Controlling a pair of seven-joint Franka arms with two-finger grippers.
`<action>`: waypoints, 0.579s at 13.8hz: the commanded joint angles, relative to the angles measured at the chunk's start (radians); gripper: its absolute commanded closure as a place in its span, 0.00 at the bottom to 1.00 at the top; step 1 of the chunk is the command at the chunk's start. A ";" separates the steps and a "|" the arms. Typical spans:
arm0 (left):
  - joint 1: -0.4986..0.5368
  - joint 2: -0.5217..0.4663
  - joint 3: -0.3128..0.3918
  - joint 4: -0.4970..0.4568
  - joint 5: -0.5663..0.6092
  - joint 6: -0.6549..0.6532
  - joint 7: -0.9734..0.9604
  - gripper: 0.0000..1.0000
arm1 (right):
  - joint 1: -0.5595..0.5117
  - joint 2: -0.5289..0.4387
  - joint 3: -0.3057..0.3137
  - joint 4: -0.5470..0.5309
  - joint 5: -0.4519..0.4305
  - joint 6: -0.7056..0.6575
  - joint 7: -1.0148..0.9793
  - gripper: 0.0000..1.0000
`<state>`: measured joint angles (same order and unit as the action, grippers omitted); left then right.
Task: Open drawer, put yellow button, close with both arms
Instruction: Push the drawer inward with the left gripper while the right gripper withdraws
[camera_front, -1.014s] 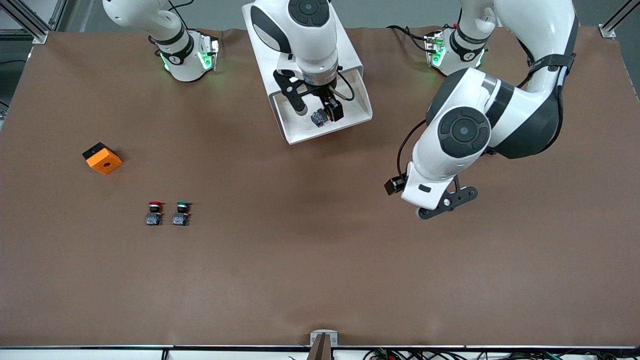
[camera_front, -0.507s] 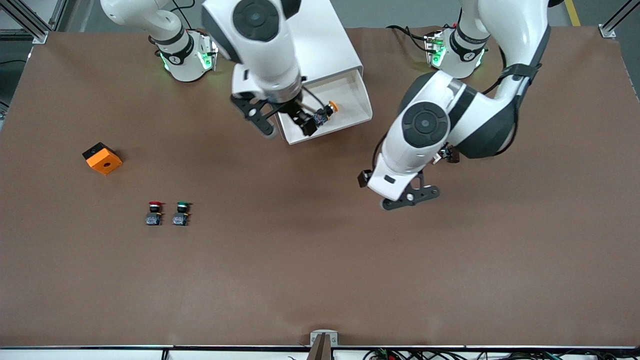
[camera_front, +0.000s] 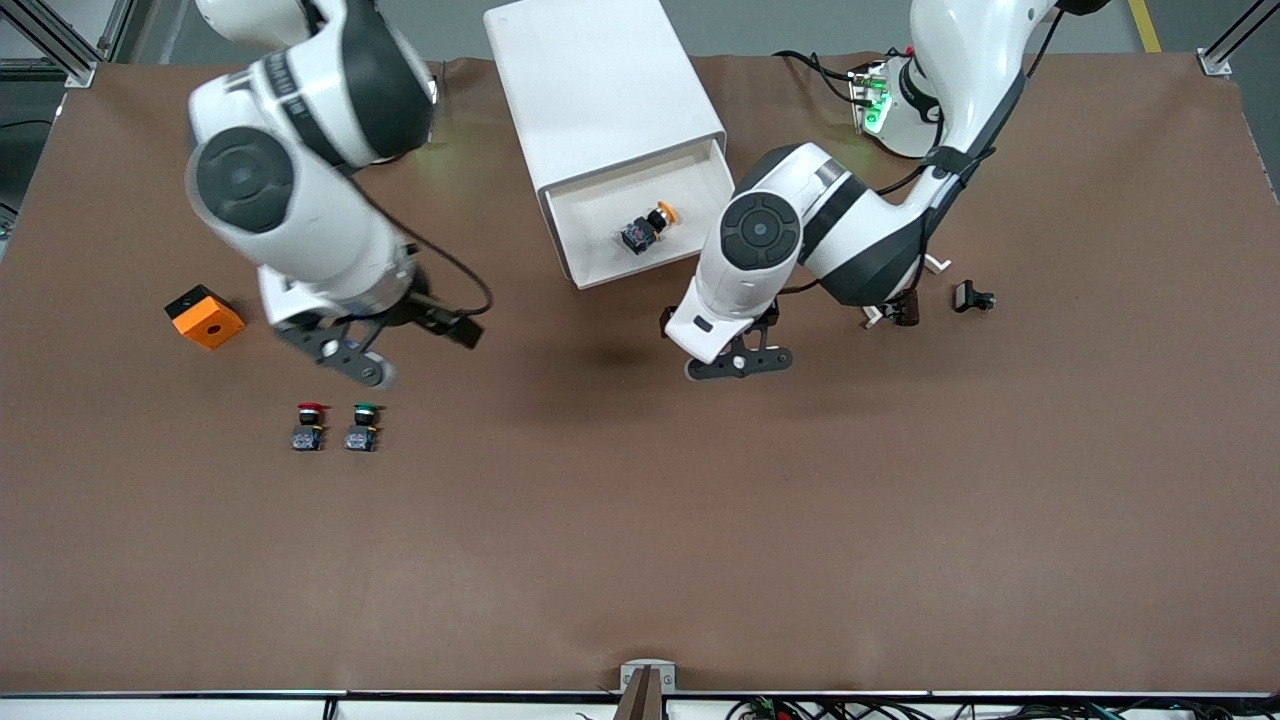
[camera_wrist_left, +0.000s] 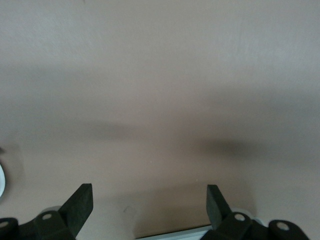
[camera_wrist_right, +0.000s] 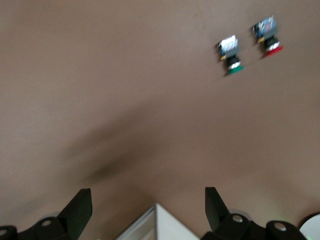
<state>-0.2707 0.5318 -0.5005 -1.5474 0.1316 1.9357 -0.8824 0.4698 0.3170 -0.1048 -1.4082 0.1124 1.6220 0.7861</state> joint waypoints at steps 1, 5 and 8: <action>0.013 -0.007 -0.046 -0.051 -0.012 0.015 -0.013 0.00 | -0.121 -0.019 0.020 0.008 -0.031 -0.037 -0.239 0.00; -0.002 0.004 -0.075 -0.085 -0.075 0.020 -0.053 0.00 | -0.275 -0.024 0.017 0.009 -0.097 -0.048 -0.588 0.00; -0.044 0.002 -0.076 -0.085 -0.108 0.035 -0.144 0.00 | -0.362 -0.026 0.017 0.020 -0.122 -0.050 -0.766 0.00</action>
<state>-0.2964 0.5412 -0.5703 -1.6247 0.0461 1.9562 -0.9782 0.1579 0.3022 -0.1072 -1.4024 0.0113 1.5888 0.1096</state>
